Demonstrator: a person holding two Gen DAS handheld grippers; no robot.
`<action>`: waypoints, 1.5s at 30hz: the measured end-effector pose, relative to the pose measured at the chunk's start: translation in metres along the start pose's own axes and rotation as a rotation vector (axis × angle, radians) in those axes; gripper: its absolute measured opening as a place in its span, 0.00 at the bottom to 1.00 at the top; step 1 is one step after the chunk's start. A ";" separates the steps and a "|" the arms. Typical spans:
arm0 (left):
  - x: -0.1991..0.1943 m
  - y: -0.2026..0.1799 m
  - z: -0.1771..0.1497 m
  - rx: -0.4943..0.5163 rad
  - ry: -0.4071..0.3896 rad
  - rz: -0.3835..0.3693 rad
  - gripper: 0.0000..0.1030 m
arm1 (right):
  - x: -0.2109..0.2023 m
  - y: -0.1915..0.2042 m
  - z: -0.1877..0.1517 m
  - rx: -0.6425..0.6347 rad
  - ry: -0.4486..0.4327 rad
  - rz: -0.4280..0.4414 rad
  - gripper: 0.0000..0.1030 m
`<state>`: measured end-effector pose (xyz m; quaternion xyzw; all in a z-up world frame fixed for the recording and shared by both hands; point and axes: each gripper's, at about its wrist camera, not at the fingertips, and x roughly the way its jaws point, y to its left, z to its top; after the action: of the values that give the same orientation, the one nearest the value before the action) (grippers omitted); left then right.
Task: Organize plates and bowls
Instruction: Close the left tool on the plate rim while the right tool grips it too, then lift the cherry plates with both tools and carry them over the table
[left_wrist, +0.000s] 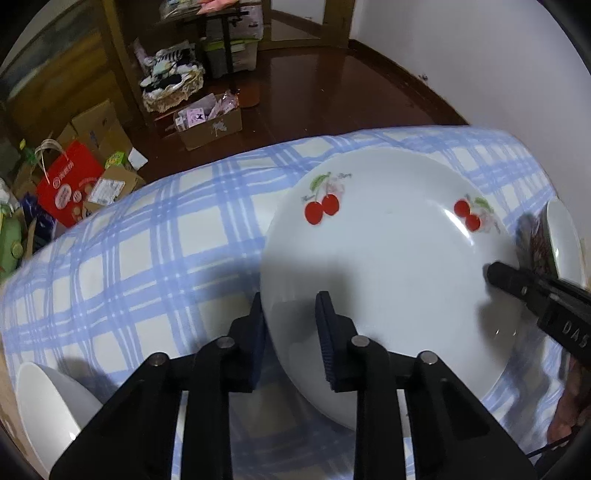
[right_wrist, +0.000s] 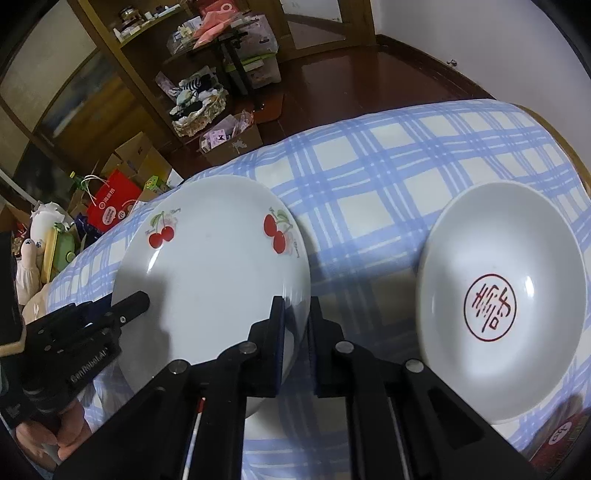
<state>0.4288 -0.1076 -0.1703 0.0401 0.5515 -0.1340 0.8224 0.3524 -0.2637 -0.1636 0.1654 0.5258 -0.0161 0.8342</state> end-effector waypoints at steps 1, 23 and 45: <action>-0.001 0.004 0.000 -0.020 -0.001 -0.015 0.19 | 0.000 0.000 0.000 0.001 -0.003 -0.001 0.11; -0.043 0.009 -0.035 -0.101 0.016 -0.085 0.10 | -0.044 0.002 -0.031 -0.045 -0.025 -0.011 0.10; -0.106 0.020 -0.071 -0.142 0.004 -0.121 0.10 | -0.095 0.012 -0.067 -0.037 -0.067 0.054 0.09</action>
<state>0.3334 -0.0545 -0.1025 -0.0515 0.5629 -0.1439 0.8123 0.2542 -0.2463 -0.1025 0.1634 0.4932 0.0107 0.8544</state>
